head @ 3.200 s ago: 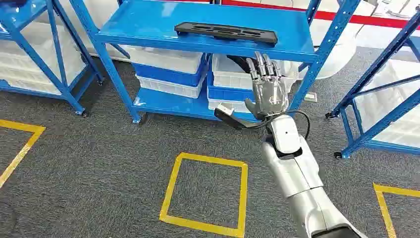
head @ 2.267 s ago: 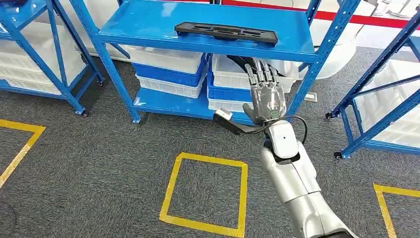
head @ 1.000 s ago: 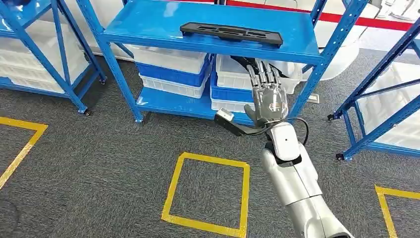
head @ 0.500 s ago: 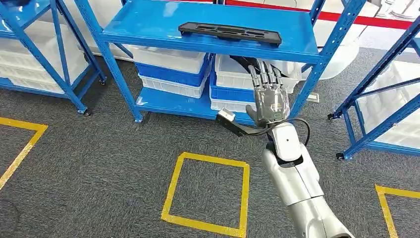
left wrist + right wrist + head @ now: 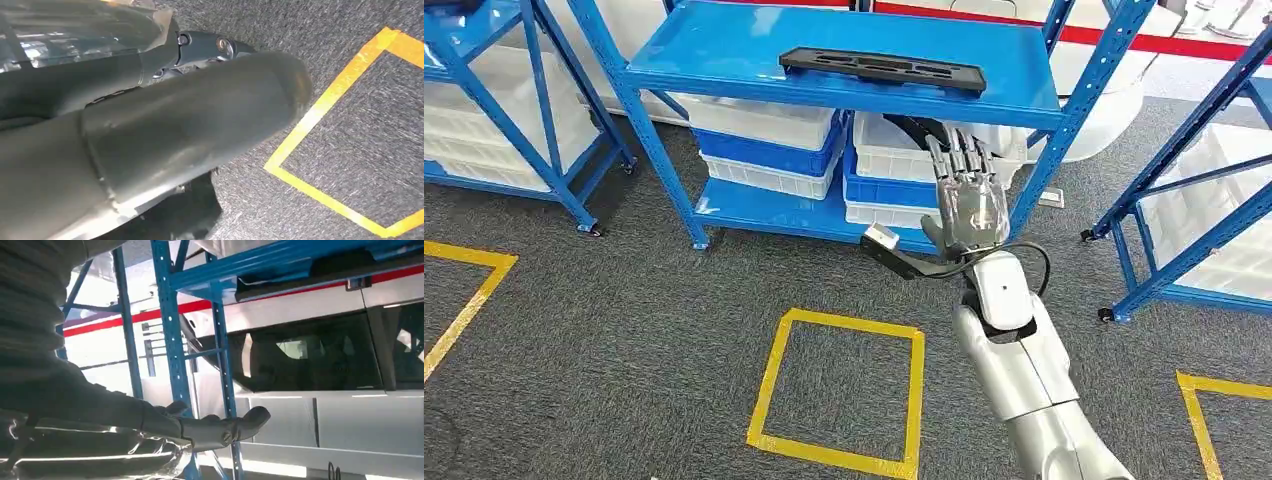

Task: Take the parts from the cabinet and place them on the table.

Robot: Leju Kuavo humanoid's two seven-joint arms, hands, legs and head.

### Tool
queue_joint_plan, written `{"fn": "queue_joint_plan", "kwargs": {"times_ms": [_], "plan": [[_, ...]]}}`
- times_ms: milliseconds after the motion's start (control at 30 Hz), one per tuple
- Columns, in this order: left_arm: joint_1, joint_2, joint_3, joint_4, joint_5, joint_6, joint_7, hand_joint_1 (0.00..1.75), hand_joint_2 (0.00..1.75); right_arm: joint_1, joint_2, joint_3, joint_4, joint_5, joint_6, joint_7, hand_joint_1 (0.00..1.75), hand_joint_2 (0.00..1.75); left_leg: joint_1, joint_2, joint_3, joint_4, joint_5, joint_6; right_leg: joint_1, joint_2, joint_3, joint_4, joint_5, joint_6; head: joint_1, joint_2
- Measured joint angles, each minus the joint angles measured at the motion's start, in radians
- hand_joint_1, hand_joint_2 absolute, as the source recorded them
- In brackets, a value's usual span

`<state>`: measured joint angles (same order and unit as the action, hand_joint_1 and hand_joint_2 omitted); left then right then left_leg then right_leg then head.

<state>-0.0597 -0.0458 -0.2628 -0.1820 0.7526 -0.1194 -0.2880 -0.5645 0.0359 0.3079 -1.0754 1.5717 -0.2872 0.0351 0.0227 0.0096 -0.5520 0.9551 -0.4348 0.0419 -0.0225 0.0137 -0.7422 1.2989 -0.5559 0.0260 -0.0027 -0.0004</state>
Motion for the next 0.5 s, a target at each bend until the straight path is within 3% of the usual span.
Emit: {"fn": "queue_joint_plan", "kwargs": {"times_ms": [33,67,133,167,200,233,300,367,467,500], "plan": [[0.000,0.000,0.000,0.000,0.000,0.000,0.001,0.00,0.00,0.004,-0.002,0.000,0.000,0.000,0.001,0.000,0.00,1.75,0.004,0.000,0.001,0.001,-0.002,-0.003,-0.006,-0.002,0.003,-0.012,0.012,0.011,0.000,0.000],[0.001,0.000,0.000,0.000,0.000,0.000,0.001,0.00,0.00,0.006,-0.004,0.000,0.000,0.000,0.003,0.001,0.00,1.75,0.010,0.000,0.003,0.003,-0.005,-0.011,-0.013,-0.005,0.035,-0.077,0.044,0.028,0.000,0.000],[0.001,-0.001,0.000,0.000,0.000,0.000,0.001,0.00,0.00,0.005,-0.005,0.000,-0.005,0.000,0.006,0.001,0.00,1.75,0.025,-0.001,0.005,0.020,-0.019,-0.034,-0.030,-0.020,0.130,-0.265,0.119,0.063,0.001,0.000],[0.000,0.006,0.000,0.000,0.000,0.000,0.001,0.00,0.00,0.006,-0.007,0.000,-0.004,0.000,0.010,0.001,0.00,1.75,0.018,0.000,0.000,0.030,-0.029,-0.049,-0.027,-0.022,0.143,-0.291,0.109,0.066,0.003,0.000],[-0.001,0.004,0.000,0.000,0.000,0.000,0.002,0.00,0.00,0.008,-0.005,0.000,-0.007,0.000,0.014,0.001,0.00,1.75,0.019,0.000,-0.004,0.041,-0.033,-0.058,-0.024,-0.005,0.147,-0.295,0.114,0.046,0.004,0.000],[0.000,0.004,0.000,0.000,0.000,0.000,0.002,0.00,0.00,0.012,-0.007,-0.001,-0.008,0.000,0.018,0.001,0.00,1.75,0.020,-0.002,-0.003,0.034,-0.029,-0.061,-0.022,-0.005,0.146,-0.289,0.112,0.036,-0.002,0.000],[0.003,0.003,0.000,0.001,0.000,0.000,0.005,0.00,0.00,0.012,-0.008,-0.002,-0.010,0.000,0.018,0.001,0.00,1.75,0.026,0.002,0.003,0.026,-0.024,-0.067,-0.016,-0.001,0.144,-0.289,0.114,0.025,-0.002,0.000],[-0.001,0.002,0.000,0.001,0.000,0.000,0.005,0.00,0.00,0.010,-0.008,-0.003,-0.016,0.000,0.018,0.001,0.00,1.75,0.030,0.004,-0.009,0.060,-0.055,-0.069,-0.021,0.001,0.154,-0.296,0.114,0.006,-0.004,0.000],[-0.002,0.003,0.000,0.001,0.000,0.000,0.005,0.00,0.00,0.009,-0.006,-0.003,-0.017,0.000,0.019,0.001,0.00,1.75,0.025,-0.003,-0.135,0.300,-0.159,-0.067,-0.012,0.001,0.155,-0.296,0.109,-0.008,-0.012,0.000],[-0.001,0.003,0.000,0.001,0.000,0.000,0.005,0.00,0.00,0.011,-0.006,-0.003,-0.017,0.000,0.021,0.001,0.00,1.75,0.024,-0.003,-0.168,0.352,-0.167,-0.065,-0.008,0.001,0.155,-0.296,0.109,-0.010,-0.013,0.000]]}}
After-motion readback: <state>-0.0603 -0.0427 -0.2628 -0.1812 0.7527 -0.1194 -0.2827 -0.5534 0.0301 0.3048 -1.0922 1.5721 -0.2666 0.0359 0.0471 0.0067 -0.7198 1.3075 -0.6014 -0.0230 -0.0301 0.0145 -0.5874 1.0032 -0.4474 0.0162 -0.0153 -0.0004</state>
